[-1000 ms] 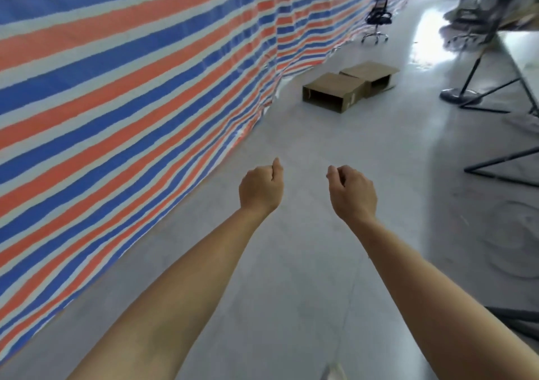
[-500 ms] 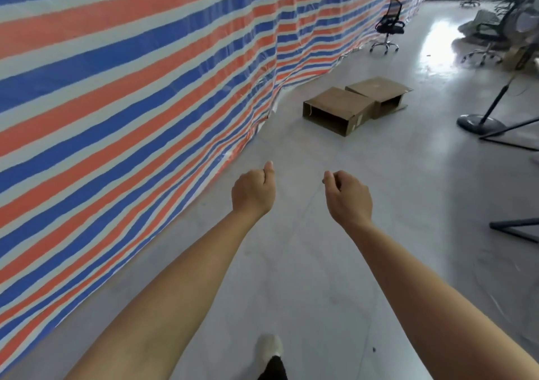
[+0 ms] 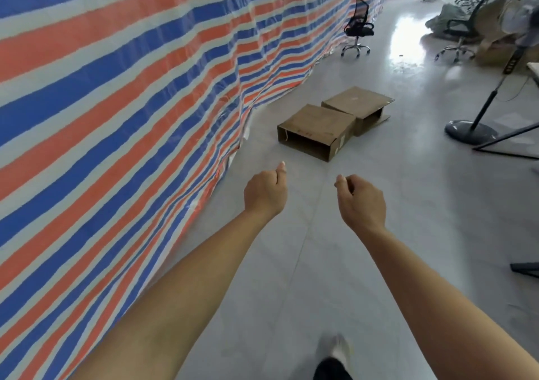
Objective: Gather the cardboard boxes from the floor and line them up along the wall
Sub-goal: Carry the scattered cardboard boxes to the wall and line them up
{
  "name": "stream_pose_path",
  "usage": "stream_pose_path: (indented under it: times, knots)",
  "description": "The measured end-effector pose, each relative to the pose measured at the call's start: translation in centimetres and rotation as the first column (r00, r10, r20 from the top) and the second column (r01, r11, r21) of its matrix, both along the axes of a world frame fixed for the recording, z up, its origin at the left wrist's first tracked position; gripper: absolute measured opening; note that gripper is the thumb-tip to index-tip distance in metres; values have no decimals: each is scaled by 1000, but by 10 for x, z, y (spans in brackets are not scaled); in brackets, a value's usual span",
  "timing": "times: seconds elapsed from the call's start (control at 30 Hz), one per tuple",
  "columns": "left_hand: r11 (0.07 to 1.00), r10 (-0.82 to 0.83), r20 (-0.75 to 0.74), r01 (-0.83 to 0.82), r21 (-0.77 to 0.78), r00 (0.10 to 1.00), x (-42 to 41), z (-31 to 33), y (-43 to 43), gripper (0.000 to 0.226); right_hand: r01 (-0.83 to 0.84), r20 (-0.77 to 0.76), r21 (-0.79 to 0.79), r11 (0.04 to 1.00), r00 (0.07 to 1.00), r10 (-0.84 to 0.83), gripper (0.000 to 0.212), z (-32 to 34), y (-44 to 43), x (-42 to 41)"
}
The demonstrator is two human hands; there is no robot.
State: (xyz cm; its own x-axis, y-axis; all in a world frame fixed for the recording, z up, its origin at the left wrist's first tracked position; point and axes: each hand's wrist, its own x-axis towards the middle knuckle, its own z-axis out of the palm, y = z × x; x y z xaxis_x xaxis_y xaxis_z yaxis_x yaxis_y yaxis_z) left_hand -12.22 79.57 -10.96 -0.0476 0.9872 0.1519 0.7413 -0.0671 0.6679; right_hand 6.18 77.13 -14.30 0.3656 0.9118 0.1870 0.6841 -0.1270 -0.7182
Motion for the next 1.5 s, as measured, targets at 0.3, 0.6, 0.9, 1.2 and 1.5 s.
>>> stream_pose_path:
  times: [0.3, 0.6, 0.9, 1.2, 1.5]
  knots:
    - [999, 47, -11, -47, -13, 999, 109, -6, 271, 63, -32, -10, -35, 999, 999, 32, 46, -8, 289, 113]
    - [992, 120, -13, -119, 46, 993, 174, -3, 504, 55, -68, 9, -79, 995, 998, 69, 46, -16, 529, 186]
    - [988, 120, 166, -101, -116, 979, 243, -62, 793, 60, -15, 57, -170, 985, 998, 26, 39, -49, 791, 269]
    - [971, 129, 250, -71, -230, 959, 327, -65, 1036, 52, 32, 53, -236, 971, 998, -20, 31, -62, 1015, 372]
    - [823, 428, 239, -267, -501, 872, 395, -163, 1254, 58, -152, -44, -474, 867, 988, 149, 23, -156, 1262, 425]
